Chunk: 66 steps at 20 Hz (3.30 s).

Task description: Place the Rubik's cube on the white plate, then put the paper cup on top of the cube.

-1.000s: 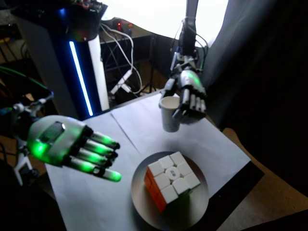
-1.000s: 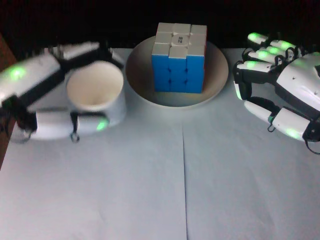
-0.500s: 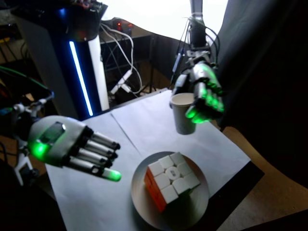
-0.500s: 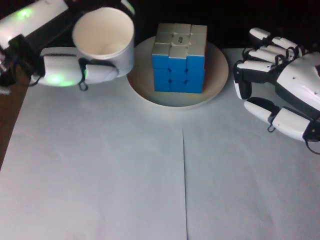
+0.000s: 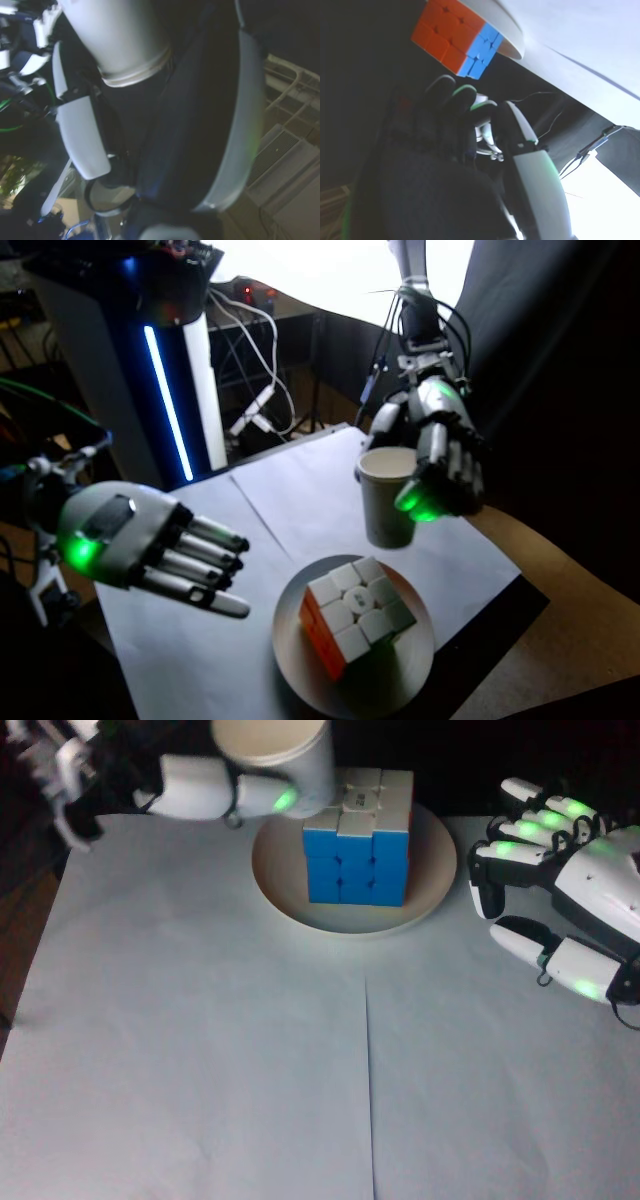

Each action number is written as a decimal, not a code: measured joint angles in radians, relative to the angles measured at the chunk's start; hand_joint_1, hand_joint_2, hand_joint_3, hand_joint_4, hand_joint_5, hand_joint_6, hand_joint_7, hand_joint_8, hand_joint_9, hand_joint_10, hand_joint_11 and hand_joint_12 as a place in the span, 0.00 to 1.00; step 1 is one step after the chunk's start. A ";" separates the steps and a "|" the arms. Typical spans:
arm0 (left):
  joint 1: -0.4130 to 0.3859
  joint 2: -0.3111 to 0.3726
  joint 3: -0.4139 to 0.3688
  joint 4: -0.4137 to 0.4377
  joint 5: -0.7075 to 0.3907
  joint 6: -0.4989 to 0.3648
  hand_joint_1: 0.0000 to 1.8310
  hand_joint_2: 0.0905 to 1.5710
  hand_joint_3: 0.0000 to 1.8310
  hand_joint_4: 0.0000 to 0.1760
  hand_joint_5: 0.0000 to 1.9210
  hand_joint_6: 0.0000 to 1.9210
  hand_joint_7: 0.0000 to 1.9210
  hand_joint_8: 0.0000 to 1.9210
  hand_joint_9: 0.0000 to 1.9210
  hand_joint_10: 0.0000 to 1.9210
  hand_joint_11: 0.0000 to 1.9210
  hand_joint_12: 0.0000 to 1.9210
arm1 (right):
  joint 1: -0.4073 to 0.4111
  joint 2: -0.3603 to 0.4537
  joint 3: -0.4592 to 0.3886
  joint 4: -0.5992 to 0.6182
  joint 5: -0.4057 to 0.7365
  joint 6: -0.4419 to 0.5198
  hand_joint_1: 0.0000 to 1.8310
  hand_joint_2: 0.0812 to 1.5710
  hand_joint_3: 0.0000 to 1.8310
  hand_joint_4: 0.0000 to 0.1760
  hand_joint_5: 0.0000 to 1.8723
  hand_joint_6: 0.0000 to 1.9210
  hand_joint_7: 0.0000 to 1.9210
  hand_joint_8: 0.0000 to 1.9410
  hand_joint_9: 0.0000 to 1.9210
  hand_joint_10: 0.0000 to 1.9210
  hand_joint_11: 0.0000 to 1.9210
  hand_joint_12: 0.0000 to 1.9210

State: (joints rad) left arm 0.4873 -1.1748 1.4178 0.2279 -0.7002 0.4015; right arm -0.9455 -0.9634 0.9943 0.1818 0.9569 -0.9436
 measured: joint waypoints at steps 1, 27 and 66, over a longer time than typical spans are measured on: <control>-0.016 -0.022 0.022 0.012 0.017 -0.011 0.62 0.71 0.00 0.31 0.13 0.62 0.09 0.66 0.09 0.75 0.00 1.00 | 0.000 0.000 0.000 -0.004 -0.003 0.000 0.44 0.91 0.00 0.00 0.23 0.94 0.12 0.78 0.10 0.88 0.00 1.00; -0.036 -0.195 0.176 0.024 0.153 -0.090 0.37 0.72 0.00 0.72 0.00 0.00 0.00 0.00 0.00 0.00 0.00 0.00 | -0.007 -0.003 0.001 0.000 -0.003 0.000 0.50 0.84 0.00 0.00 0.04 0.79 0.10 0.78 0.10 0.88 0.02 1.00; 0.198 0.296 -0.282 -0.220 -0.369 0.357 0.14 0.78 0.00 1.00 0.00 0.00 0.00 0.00 0.00 0.00 0.00 0.00 | -0.007 0.188 -0.109 -0.010 0.226 -0.080 0.08 0.82 0.00 0.18 0.00 0.00 0.00 0.00 0.00 0.00 0.00 0.00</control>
State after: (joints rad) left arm 0.6853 -0.8791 1.1358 0.0082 -1.0695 0.7589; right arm -0.9524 -0.7750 0.8856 0.1719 1.1831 -1.0233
